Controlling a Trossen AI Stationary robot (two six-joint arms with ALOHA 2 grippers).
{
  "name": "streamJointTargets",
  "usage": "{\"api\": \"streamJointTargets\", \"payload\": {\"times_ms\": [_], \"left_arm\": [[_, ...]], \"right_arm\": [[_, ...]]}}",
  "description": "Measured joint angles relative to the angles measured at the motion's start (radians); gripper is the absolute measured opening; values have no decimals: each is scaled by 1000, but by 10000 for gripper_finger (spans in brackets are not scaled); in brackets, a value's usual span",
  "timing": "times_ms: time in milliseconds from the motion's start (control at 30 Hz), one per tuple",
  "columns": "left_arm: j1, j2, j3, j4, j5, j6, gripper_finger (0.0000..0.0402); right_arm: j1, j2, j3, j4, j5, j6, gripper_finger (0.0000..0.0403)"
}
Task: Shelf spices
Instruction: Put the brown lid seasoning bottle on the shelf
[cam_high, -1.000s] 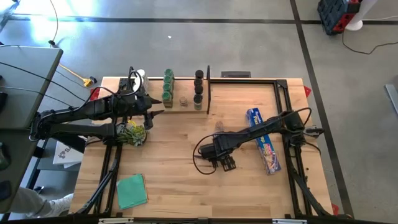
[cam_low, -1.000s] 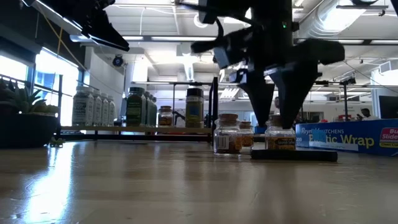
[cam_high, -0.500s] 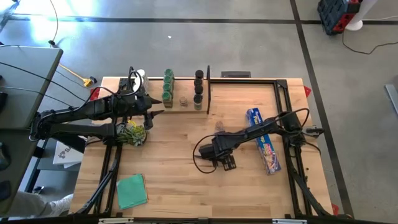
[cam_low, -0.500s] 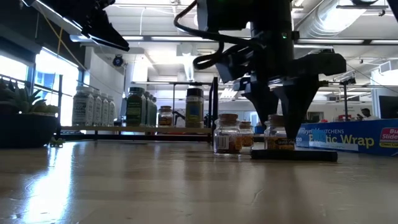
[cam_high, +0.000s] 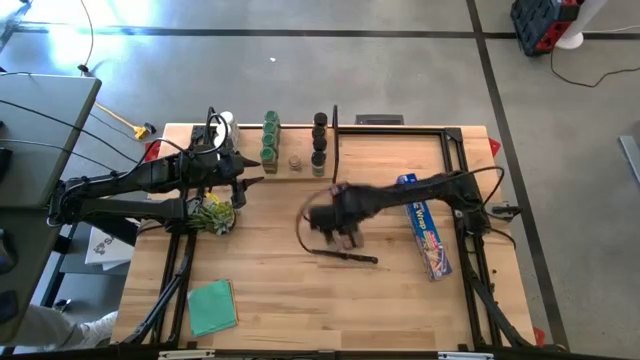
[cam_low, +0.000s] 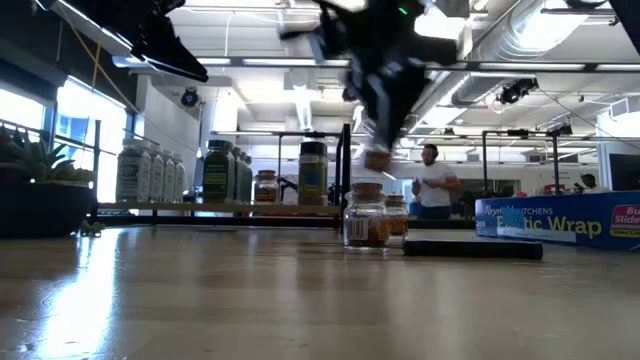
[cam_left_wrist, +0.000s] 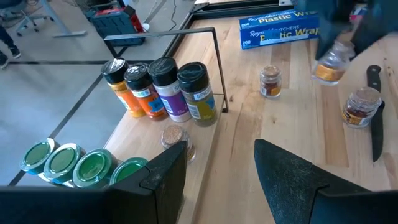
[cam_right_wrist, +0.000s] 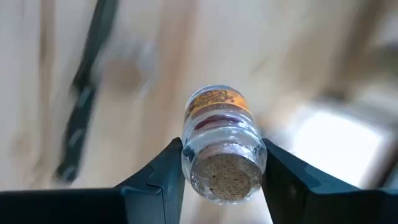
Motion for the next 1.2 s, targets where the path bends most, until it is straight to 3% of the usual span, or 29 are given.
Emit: {"api": "streamJointTargets", "payload": {"times_ms": [100, 233, 467, 700, 1200], "left_arm": [[0, 0, 0, 0, 0, 8, 183], [0, 0, 0, 6, -3, 8, 183], [0, 0, 0, 18, 0, 7, 183], [0, 0, 1, 10, -1, 7, 183], [0, 0, 1, 22, -8, 15, 183]], "right_arm": [[-48, -2, 125, 92, 62, -66, 156], [-135, -2, 215, 307, 56, -166, 156], [-249, 19, 233, 638, -78, -232, 156], [-252, 164, 227, 612, -43, -238, 156], [-229, 262, 229, 537, 124, -352, 156]]}}
